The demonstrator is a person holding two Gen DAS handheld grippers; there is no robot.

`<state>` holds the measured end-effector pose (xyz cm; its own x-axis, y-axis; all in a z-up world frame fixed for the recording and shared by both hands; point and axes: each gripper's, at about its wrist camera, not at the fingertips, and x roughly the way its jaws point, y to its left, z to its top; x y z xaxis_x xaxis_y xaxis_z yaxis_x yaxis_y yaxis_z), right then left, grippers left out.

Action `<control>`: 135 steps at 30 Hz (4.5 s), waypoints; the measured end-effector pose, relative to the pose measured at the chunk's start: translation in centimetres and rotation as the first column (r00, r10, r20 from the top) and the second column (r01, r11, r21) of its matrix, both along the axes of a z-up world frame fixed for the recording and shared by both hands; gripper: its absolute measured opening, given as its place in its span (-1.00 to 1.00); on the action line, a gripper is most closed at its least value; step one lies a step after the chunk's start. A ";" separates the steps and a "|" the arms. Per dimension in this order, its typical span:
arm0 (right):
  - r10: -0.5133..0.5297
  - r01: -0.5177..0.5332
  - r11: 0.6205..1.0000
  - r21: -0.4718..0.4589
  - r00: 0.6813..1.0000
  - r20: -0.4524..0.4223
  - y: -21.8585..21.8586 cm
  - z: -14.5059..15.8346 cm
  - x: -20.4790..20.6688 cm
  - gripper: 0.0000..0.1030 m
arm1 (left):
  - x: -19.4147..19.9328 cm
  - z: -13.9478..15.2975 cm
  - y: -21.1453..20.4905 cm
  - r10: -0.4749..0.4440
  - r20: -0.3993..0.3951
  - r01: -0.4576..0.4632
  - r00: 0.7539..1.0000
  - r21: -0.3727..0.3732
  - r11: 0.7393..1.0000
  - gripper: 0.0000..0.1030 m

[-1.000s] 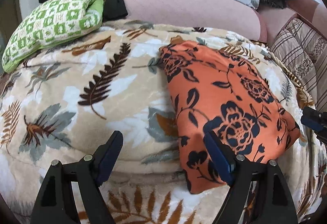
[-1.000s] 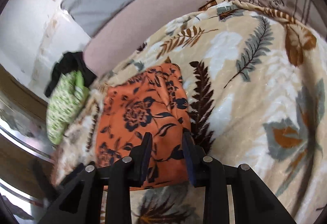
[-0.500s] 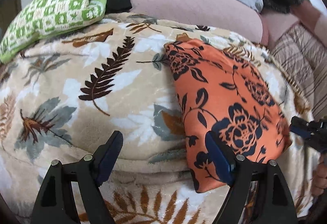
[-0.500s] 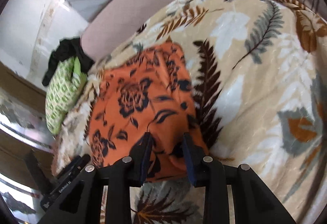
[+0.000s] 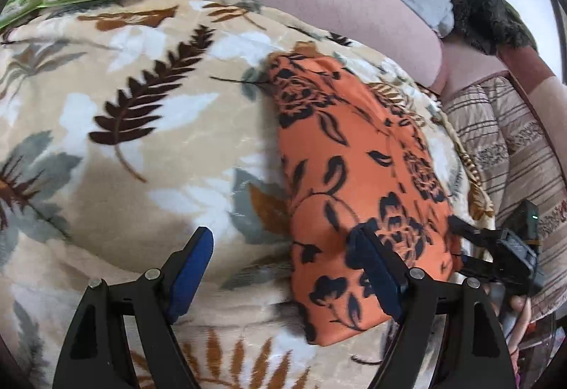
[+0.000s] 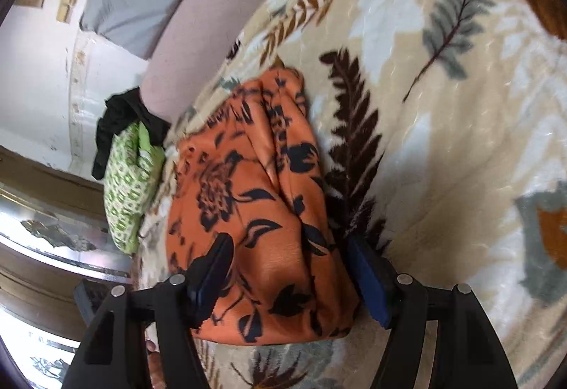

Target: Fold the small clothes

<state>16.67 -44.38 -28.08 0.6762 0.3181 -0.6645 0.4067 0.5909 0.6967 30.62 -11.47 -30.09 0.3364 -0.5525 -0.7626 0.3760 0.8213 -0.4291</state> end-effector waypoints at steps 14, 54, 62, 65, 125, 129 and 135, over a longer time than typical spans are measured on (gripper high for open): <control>0.064 -0.063 0.998 -0.023 0.997 0.047 2.3 -1.1 1.2 0.28 | -2.3 0.2 -3.7 -0.151 0.068 0.154 0.986 -0.041 0.987 0.60; 0.034 -0.022 0.992 -0.127 0.995 0.091 4.3 -0.8 2.1 0.19 | -1.4 -0.3 -5.2 -0.081 0.102 0.076 0.991 0.048 0.996 0.39; 0.036 -0.016 0.984 -0.177 0.993 0.112 5.2 -0.7 2.5 0.39 | -1.3 -0.7 -5.2 -0.075 0.092 0.071 0.993 0.041 0.997 0.39; 0.046 -0.024 0.982 -0.187 0.992 0.115 5.3 -0.6 2.5 0.31 | -1.5 -0.4 -5.3 -0.077 0.107 0.073 0.991 0.046 0.996 0.20; 0.092 -0.092 0.996 -0.005 0.988 0.121 2.4 -1.4 8.7 -0.11 | 1.6 -0.2 -5.7 -0.088 0.084 0.087 0.993 0.019 0.996 0.08; 0.106 -0.092 0.991 -0.098 0.983 0.148 3.5 0.4 8.1 -0.15 | 1.0 0.8 -5.4 -0.095 0.124 0.092 0.988 0.025 0.995 -0.09; 0.119 -0.088 0.984 -0.152 0.972 0.204 5.0 3.2 7.3 -0.16 | 0.0 3.2 -4.4 -0.076 0.182 0.073 0.980 0.020 0.997 -0.11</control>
